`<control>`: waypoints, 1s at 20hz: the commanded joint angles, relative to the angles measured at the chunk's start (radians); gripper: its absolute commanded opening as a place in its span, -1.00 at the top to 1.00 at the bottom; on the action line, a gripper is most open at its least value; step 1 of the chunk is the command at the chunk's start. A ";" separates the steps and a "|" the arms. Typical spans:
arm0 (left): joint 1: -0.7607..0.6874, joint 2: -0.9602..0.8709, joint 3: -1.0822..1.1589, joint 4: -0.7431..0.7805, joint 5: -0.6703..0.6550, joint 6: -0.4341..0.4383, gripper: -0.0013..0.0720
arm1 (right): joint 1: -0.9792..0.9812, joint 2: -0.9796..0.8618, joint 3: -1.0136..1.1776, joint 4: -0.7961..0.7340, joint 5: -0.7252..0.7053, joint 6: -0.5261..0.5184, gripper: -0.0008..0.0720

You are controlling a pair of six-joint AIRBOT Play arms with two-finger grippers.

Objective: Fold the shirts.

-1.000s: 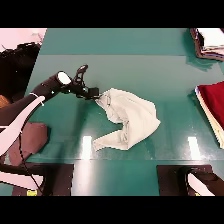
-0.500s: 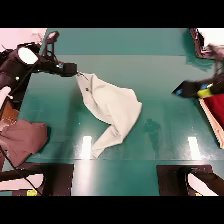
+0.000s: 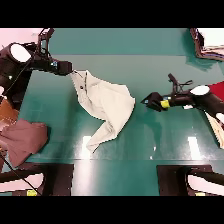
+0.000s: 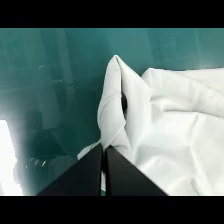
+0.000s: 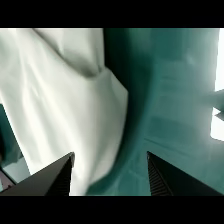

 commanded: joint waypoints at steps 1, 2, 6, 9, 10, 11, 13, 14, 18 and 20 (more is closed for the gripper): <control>0.000 0.001 0.001 0.003 -0.018 0.001 0.90 | 0.068 -0.151 0.118 0.065 -0.073 -0.029 -0.41; 0.000 0.001 0.001 0.003 -0.021 0.001 0.90 | 0.077 -0.190 0.156 0.065 -0.072 -0.029 -0.39; 0.000 0.001 0.001 0.003 -0.033 0.001 0.90 | 0.111 -0.317 0.278 0.065 -0.002 -0.029 -0.20; 0.000 0.001 0.001 0.003 -0.050 0.001 0.90 | 0.132 -0.333 0.308 0.065 0.006 -0.034 0.49; 0.000 0.001 0.001 0.003 -0.051 0.001 0.90 | 0.132 -0.331 0.309 0.065 0.000 -0.048 0.75; 0.000 0.001 0.001 0.003 -0.052 0.000 0.90 | 0.132 -0.326 0.309 0.064 0.001 -0.067 0.92; 0.000 0.003 0.001 0.003 -0.064 0.000 0.90 | 0.127 -0.304 0.309 0.033 -0.006 -0.072 0.92; 0.000 0.013 0.001 0.003 -0.069 0.000 0.90 | 0.126 -0.279 0.309 -0.007 -0.018 -0.072 0.92; 0.000 0.158 0.053 0.014 -0.035 0.002 0.90 | 0.077 -0.058 0.347 -0.163 -0.039 -0.071 0.93; 0.000 0.262 0.137 0.014 -0.024 0.002 0.90 | 0.035 0.072 0.433 -0.240 -0.014 -0.063 0.93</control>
